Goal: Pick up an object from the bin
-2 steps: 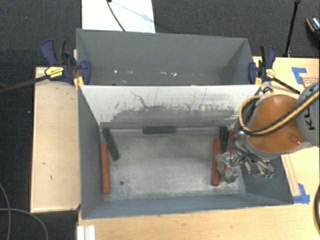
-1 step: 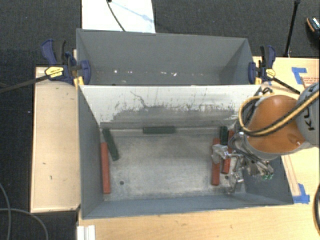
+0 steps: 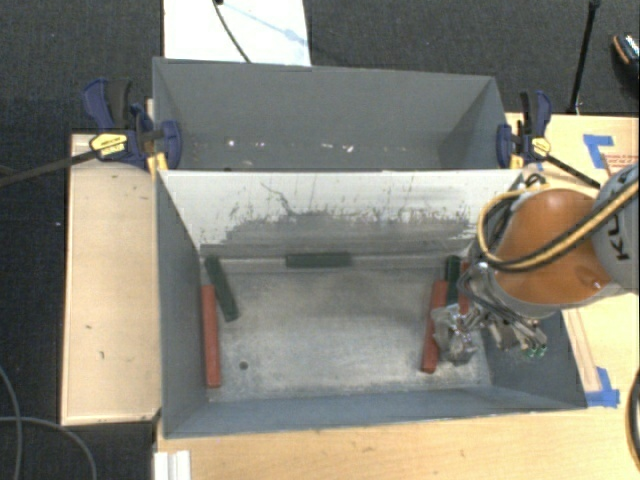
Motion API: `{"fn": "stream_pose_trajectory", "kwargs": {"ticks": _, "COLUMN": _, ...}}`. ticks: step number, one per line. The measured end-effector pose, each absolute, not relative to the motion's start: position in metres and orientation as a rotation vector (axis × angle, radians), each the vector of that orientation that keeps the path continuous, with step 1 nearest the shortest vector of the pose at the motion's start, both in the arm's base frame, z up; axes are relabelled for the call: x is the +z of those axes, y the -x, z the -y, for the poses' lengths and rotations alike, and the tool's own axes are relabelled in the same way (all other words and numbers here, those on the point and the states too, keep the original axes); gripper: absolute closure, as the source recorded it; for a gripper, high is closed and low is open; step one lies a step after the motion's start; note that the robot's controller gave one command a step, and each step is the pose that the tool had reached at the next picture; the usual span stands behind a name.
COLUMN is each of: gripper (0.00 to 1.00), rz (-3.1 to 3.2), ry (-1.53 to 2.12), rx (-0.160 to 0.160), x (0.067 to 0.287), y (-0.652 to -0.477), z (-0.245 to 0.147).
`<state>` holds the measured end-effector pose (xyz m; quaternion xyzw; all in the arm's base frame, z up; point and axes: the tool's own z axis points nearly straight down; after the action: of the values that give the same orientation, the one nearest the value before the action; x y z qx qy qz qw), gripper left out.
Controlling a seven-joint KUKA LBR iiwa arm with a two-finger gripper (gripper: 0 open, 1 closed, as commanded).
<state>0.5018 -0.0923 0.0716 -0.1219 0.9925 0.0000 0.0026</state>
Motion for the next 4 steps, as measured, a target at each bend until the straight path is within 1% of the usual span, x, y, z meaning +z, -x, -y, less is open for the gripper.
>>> {"fn": "stream_pose_trajectory", "kwargs": {"ticks": 1, "gripper": 0.00, "rz": -3.117, "ry": 0.382, "rx": 0.001, "x": 0.070, "y": -0.500, "z": 0.092}}
{"fn": "stream_pose_trajectory", "kwargs": {"ticks": 2, "gripper": 0.00, "rz": -2.935, "ry": 1.119, "rx": 0.001, "x": 0.071, "y": -0.493, "z": 0.089}}
{"fn": "stream_pose_trajectory", "kwargs": {"ticks": 3, "gripper": 0.00, "rz": -2.623, "ry": 1.719, "rx": 0.000, "x": 0.070, "y": -0.519, "z": 0.062}}
{"fn": "stream_pose_trajectory", "kwargs": {"ticks": 4, "gripper": 0.00, "rz": -2.595, "ry": 1.763, "rx": 0.000, "x": 0.071, "y": -0.478, "z": 0.035}}
